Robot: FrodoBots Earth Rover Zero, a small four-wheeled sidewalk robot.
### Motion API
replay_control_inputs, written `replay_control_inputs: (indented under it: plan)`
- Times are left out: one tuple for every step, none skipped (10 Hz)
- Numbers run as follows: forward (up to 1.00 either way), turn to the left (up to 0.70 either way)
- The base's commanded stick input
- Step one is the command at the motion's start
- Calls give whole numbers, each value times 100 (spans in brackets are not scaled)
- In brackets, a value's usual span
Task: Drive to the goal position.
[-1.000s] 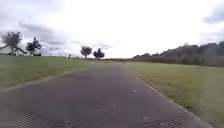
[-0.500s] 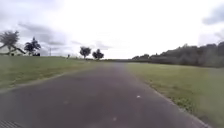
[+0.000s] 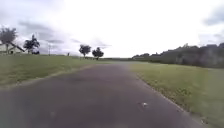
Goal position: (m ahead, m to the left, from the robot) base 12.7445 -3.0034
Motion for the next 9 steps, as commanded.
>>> replay_control_inputs:
  plan:
    - [70, 0]
    - [70, 0]
    - [70, 1]
    - [70, 2]
    - [70, 3]
    - [70, 3]
    - [70, 3]
    - [70, 3]
    - [70, 3]
